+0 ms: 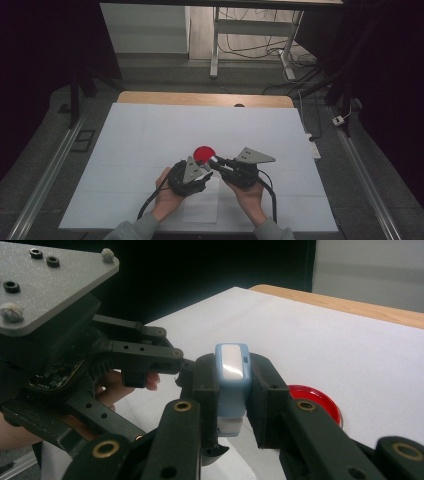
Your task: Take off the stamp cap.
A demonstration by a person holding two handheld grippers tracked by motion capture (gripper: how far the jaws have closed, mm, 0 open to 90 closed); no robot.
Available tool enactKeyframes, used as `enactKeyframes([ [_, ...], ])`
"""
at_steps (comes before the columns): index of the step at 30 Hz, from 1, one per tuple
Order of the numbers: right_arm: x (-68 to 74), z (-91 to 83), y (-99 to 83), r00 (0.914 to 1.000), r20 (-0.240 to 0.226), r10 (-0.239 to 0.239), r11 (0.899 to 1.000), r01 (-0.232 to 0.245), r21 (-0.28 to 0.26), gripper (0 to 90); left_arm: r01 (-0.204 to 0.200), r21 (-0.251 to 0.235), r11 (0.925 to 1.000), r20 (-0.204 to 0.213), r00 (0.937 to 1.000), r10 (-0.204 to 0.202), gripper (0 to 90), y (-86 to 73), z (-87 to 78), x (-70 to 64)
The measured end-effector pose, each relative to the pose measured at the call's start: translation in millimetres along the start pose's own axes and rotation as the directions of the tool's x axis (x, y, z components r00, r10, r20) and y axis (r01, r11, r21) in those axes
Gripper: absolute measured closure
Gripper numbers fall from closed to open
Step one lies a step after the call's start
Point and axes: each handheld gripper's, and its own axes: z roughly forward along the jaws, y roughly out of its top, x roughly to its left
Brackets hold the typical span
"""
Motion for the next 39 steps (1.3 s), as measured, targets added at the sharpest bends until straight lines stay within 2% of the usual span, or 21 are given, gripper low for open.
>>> enactKeyframes([
  [8, -0.9, 0.7, -1.2, 1.0000, -0.003, 0.007, 1.000, -0.007, 0.000, 75.3, -0.015, 0.012, 0.9998, -0.001, 0.9999, 0.015, 59.6, -0.3, 0.6, 0.1],
  [14, -1.0, 1.1, -1.7, 0.9999, -0.003, 0.010, 1.000, -0.010, 0.000, 75.3, -0.025, 0.013, 0.9996, -0.003, 0.9997, 0.025, 62.9, -0.4, 1.1, -1.1],
  [35, -1.9, 1.4, -3.2, 0.9994, -0.002, 0.035, 0.999, -0.035, -0.006, 75.3, -0.040, 0.022, 0.9990, -0.012, 0.9991, 0.041, 65.4, -0.6, 1.7, -2.1],
  [39, -1.8, 1.4, -3.3, 0.9991, 0.000, 0.041, 0.999, -0.041, -0.005, 75.3, -0.056, 0.026, 0.9981, -0.022, 0.9982, 0.056, 65.8, -0.5, 1.8, -3.2],
])
